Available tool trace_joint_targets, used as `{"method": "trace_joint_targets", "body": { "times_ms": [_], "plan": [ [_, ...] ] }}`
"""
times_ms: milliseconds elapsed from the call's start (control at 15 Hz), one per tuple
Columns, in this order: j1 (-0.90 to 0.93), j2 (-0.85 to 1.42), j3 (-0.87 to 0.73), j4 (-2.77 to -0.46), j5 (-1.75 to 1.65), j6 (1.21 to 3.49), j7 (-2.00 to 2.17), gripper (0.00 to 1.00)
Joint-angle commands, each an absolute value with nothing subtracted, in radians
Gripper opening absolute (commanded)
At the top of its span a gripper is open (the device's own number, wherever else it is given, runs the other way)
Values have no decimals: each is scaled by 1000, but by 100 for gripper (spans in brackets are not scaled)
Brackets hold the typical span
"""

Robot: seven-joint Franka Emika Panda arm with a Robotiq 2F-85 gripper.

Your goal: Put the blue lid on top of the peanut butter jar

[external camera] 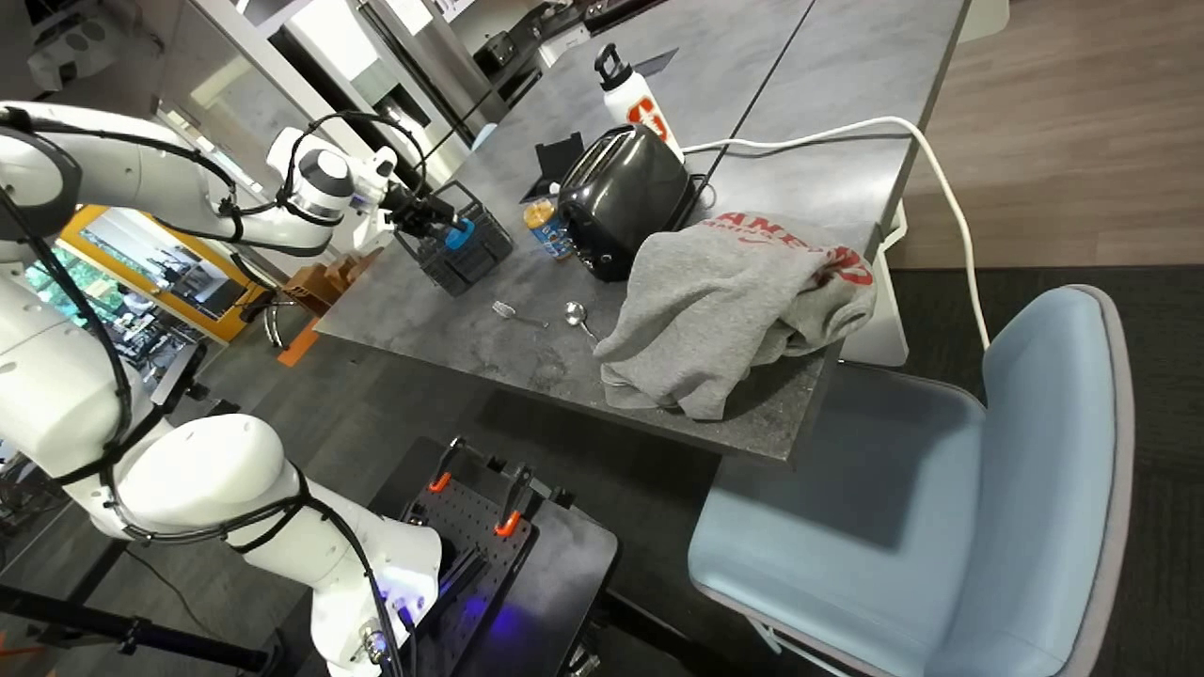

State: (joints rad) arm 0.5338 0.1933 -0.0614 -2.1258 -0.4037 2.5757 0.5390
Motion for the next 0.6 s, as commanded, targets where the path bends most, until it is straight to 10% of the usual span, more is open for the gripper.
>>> {"method": "trace_joint_targets", "body": {
  "times_ms": [0,67,133,533],
  "plan": [
    [461,181,16,-2136,-422,2568,547,79],
    [461,177,19,-2143,-422,2568,547,79],
    [468,190,0,-2127,-472,2557,599,54],
    [376,236,-10,-2001,-624,2474,730,54]
  ]
}}
